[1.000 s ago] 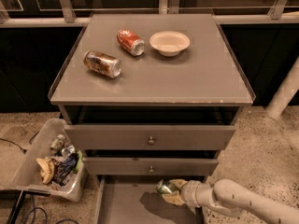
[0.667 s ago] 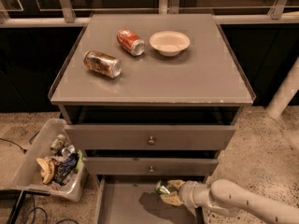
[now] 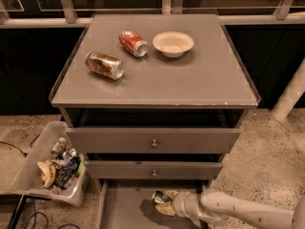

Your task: Place green can into bottom drawer

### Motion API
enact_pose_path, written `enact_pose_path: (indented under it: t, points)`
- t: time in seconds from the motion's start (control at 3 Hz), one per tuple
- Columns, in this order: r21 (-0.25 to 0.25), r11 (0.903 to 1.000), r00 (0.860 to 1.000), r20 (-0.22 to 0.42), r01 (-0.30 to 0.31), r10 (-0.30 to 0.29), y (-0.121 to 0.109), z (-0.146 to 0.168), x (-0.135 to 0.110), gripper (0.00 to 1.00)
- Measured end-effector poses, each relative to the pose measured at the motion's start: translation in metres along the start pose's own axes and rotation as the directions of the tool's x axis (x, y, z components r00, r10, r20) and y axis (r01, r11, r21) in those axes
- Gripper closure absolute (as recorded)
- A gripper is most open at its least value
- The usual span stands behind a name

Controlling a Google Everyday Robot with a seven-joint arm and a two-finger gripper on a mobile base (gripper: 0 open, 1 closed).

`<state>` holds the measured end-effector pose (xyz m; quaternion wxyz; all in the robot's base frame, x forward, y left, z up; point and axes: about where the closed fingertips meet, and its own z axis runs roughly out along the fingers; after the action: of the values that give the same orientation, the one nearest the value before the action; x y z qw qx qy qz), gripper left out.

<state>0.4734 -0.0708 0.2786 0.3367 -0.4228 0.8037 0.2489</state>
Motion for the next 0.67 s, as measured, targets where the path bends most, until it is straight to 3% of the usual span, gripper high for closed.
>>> enact_pose_path:
  t: [0.67]
  points:
    - [0.088,0.9938,0.993,0.087,0.067,-0.075,-0.008,0.045,0.024,1.00]
